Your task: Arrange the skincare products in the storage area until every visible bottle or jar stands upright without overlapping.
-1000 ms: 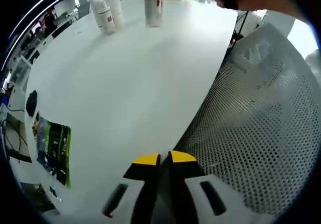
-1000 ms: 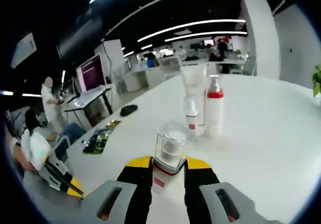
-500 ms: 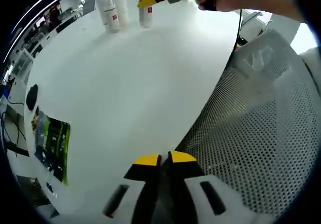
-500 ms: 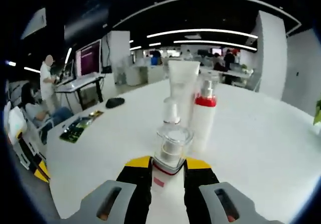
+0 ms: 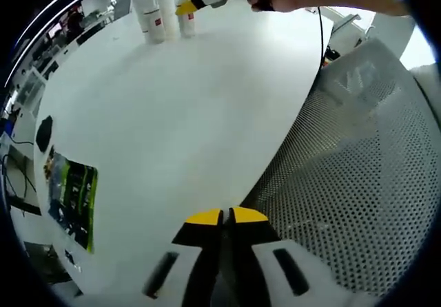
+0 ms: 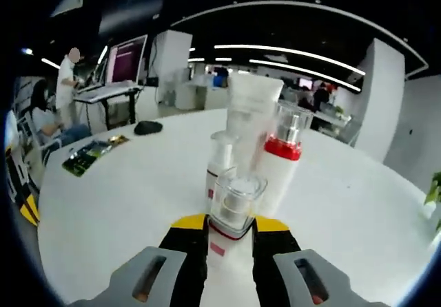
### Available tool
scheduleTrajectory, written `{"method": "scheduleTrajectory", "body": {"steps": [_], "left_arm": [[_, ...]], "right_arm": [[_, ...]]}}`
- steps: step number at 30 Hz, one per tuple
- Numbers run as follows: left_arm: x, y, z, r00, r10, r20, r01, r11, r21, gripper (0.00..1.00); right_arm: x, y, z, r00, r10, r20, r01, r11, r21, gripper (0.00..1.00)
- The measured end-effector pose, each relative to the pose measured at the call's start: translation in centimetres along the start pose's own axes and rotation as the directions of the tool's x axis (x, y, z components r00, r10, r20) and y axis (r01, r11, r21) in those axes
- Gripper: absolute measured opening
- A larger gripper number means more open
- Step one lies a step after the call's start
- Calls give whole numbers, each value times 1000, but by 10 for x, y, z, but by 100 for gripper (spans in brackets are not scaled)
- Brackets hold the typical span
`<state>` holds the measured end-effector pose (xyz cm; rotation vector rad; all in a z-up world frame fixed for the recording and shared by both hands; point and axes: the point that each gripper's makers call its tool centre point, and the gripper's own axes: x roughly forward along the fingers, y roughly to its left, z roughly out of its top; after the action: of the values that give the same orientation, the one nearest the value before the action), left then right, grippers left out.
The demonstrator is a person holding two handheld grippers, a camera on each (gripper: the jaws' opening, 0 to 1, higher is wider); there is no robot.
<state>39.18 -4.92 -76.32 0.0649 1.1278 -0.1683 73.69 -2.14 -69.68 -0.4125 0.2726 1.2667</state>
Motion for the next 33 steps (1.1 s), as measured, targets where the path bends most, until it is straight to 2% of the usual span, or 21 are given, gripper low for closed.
{"method": "scheduleTrajectory", "body": {"steps": [4,16,18,21,22,24,26,29,33], "left_arm": [[0,0,-1,1000,0,0,0,1000,0,4],[-1,-2,0,1000,1,-4,-1,1000,22,5],[-1,-2,0,1000,0,-4,0,1000,21,5],[0,-2,0,1000,-2,-3,2,1000,21,6],[0,-2,1,1000,-2,-3,2,1000,21,6],[-1,-2,1,1000,-2,-3,2,1000,19,6],[-1,-2,1,1000,-3,-1,3,1000,19,6],[0,-2,1,1000,-4,0,4,1000,17,6],[-1,-1,1,1000,-4,0,4,1000,18,5]], "right_arm": [[6,-3,1,1000,-5,18,6,999,-50,22],[14,-12,7,999,-36,23,37,998,-51,24],[13,-11,5,999,-35,2,35,999,-16,25],[9,-7,1,1000,-18,16,16,997,75,32],[7,-8,-8,1000,-15,-19,17,994,104,34],[4,-8,-18,999,-21,-47,26,993,113,36],[1,-5,-24,998,-15,-67,25,989,148,32],[3,-5,-27,997,-16,-74,26,988,150,27],[4,-7,-19,996,-28,-82,43,982,183,25]]}}
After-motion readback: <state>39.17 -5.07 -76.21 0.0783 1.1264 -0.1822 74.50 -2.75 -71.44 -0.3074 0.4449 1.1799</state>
